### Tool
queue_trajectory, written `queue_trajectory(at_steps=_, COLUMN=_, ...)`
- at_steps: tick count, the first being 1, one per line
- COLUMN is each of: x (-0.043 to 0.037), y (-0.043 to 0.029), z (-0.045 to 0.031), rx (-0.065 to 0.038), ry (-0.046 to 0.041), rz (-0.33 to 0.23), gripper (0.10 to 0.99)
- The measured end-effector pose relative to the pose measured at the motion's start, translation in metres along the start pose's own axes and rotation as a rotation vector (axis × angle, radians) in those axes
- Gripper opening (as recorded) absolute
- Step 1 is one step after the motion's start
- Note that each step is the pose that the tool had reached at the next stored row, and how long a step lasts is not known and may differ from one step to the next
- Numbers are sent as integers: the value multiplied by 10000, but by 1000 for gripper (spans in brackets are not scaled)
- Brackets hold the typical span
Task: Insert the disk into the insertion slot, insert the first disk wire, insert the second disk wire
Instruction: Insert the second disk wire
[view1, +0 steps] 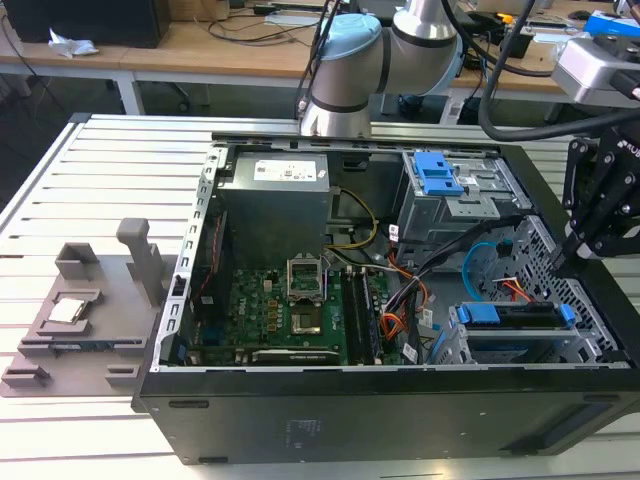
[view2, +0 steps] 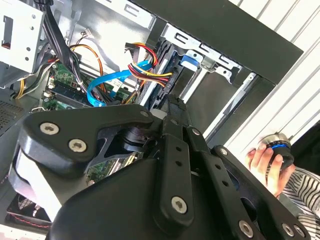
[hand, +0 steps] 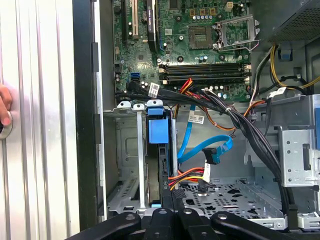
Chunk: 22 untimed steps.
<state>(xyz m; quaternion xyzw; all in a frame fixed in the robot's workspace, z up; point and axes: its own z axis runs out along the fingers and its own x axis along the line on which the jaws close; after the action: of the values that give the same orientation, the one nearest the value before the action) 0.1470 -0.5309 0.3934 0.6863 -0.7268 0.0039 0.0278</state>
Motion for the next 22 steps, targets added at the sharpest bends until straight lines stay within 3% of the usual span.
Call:
queue_trajectory(at_steps=1, x=0, y=0, z=-1, rx=0, ry=1, rz=0, gripper=114)
queue_trajectory(at_steps=2, x=0, y=0, z=-1, rx=0, ry=1, rz=0, gripper=173)
queue_trajectory(at_steps=3, x=0, y=0, z=-1, rx=0, ry=0, rz=0, gripper=235)
queue_trajectory(at_steps=4, x=0, y=0, z=-2, rx=0, ry=0, rz=0, gripper=361)
queue_trajectory(at_steps=8, x=-3, y=0, z=-2, rx=11, ry=10, rz=-236, gripper=361)
queue_trajectory(at_steps=11, x=-12, y=2, z=14, rx=76, ry=64, rz=-1672, gripper=361)
queue_trajectory(at_steps=17, x=-282, y=88, z=13, rx=82, ry=66, rz=-1785, gripper=361)
queue_trajectory(at_steps=22, x=-345, y=167, z=28, rx=85, ry=69, rz=-1869, gripper=361)
